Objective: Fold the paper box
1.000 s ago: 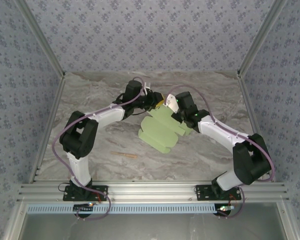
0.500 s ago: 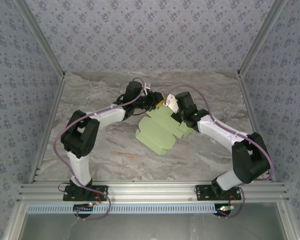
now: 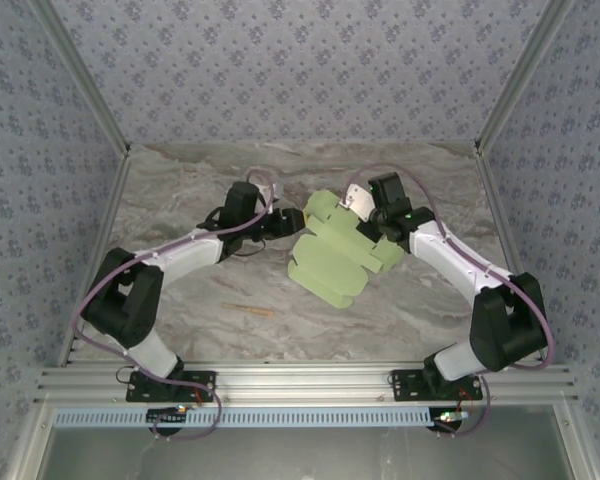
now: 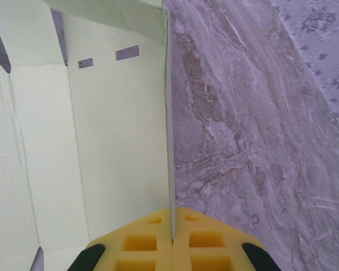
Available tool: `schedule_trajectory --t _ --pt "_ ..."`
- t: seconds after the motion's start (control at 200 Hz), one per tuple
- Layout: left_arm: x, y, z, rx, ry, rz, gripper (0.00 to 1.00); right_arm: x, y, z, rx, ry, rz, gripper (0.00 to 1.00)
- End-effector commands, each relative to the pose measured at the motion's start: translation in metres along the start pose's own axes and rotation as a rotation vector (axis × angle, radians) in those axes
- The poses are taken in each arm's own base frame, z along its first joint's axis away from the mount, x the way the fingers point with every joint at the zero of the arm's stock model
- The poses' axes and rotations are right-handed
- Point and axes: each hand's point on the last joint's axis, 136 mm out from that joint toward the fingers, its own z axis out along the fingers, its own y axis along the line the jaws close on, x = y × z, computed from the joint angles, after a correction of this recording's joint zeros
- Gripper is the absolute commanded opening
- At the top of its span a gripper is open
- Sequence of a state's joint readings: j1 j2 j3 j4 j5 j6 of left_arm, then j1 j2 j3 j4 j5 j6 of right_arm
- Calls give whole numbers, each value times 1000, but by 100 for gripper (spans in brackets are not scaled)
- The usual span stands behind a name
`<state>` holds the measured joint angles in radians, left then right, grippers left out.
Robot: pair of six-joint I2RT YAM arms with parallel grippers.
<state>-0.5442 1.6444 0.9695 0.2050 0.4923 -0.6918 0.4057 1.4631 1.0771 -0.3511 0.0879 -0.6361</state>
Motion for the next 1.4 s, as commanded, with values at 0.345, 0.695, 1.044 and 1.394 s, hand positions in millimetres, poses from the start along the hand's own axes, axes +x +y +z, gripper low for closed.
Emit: schedule_trajectory --t 0.345,0.695,1.044,1.394 --pt "15 17 46 -12 20 359 52 -5 11 -2 -127 4 39 2" --pt "9 -2 53 17 15 420 45 -8 13 1 -128 9 38 2" --pt "0 39 36 -271 -42 416 48 -9 12 3 -119 18 39 2" --pt "-6 47 42 -319 -32 435 52 -8 14 4 -121 32 26 2"
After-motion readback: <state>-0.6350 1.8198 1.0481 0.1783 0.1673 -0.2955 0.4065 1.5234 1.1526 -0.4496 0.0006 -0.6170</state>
